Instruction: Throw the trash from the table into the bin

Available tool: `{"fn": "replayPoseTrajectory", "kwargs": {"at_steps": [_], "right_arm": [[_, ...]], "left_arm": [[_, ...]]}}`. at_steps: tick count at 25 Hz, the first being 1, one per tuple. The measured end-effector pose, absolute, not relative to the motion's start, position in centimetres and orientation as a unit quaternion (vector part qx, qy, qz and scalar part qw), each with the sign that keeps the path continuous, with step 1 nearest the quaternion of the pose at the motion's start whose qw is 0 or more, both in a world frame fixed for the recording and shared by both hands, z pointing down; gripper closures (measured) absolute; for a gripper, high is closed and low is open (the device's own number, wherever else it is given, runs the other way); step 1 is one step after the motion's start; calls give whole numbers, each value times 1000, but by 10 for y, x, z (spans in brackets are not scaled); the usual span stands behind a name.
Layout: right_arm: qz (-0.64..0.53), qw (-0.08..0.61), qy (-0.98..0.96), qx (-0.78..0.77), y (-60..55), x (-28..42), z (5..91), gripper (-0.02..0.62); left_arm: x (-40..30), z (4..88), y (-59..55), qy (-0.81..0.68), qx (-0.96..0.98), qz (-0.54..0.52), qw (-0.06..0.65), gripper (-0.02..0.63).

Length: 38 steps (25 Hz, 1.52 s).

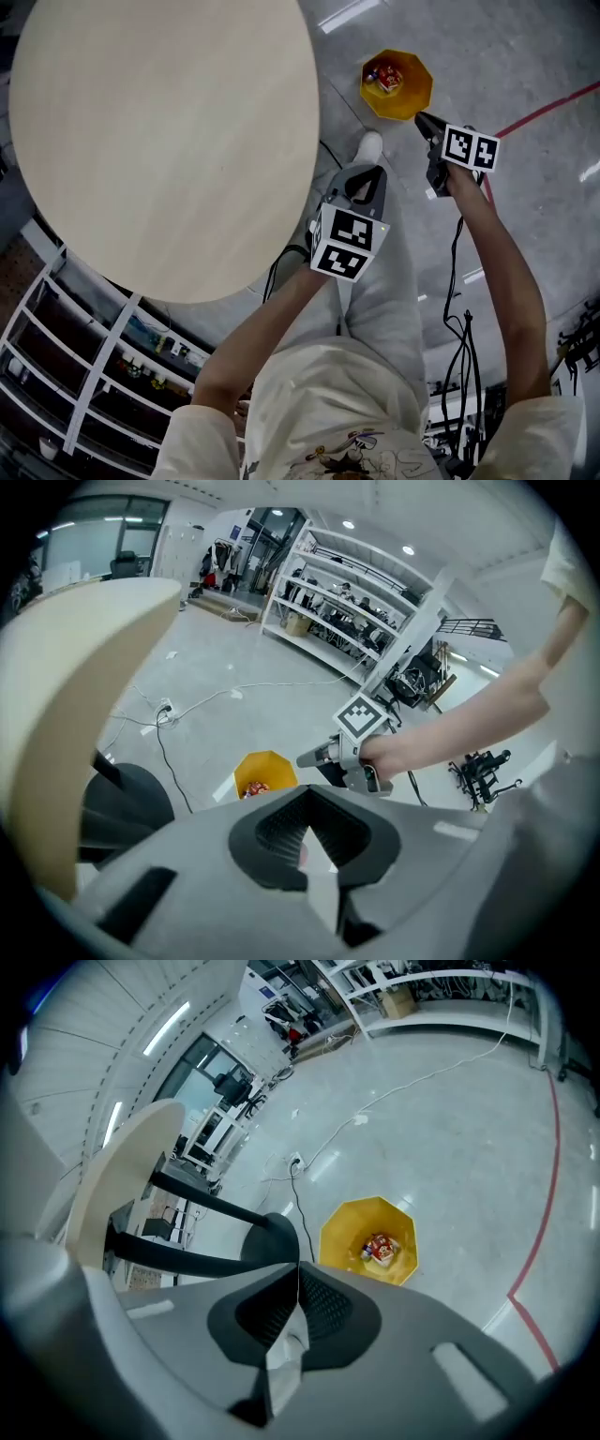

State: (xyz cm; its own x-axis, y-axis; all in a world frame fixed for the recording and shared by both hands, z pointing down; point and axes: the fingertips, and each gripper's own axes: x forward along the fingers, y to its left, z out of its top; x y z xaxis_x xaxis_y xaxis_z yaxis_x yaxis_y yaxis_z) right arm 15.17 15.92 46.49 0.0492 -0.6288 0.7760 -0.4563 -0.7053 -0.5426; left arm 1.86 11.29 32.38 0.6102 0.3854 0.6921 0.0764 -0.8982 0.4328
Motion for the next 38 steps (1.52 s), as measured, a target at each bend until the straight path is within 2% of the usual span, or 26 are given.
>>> {"fn": "replayPoseTrajectory", "kwargs": {"at_steps": [5, 11, 15, 23, 27, 33, 38], "right_arm": [[-546, 91, 384, -739, 139, 127, 383, 588], [-519, 70, 439, -730, 110, 63, 279, 588], [-506, 94, 456, -726, 96, 31, 232, 588], [-459, 57, 519, -719, 60, -26, 152, 589], [-431, 10, 556, -711, 45, -50, 127, 589], [-380, -6, 586, -716, 29, -81, 72, 589], [-359, 13, 589, -723, 16, -110, 38, 589]], "left_arm": [[-30, 269, 114, 156, 878, 411, 188, 601], [-91, 173, 96, 154, 882, 387, 220, 602], [-118, 133, 79, 145, 893, 361, 224, 601], [-148, 88, 15, 85, 913, 321, 236, 603], [-157, 62, -4, 71, 914, 308, 252, 602], [-159, 21, -30, 43, 936, 261, 231, 603], [-151, 6, -56, 10, 944, 246, 222, 602]]}}
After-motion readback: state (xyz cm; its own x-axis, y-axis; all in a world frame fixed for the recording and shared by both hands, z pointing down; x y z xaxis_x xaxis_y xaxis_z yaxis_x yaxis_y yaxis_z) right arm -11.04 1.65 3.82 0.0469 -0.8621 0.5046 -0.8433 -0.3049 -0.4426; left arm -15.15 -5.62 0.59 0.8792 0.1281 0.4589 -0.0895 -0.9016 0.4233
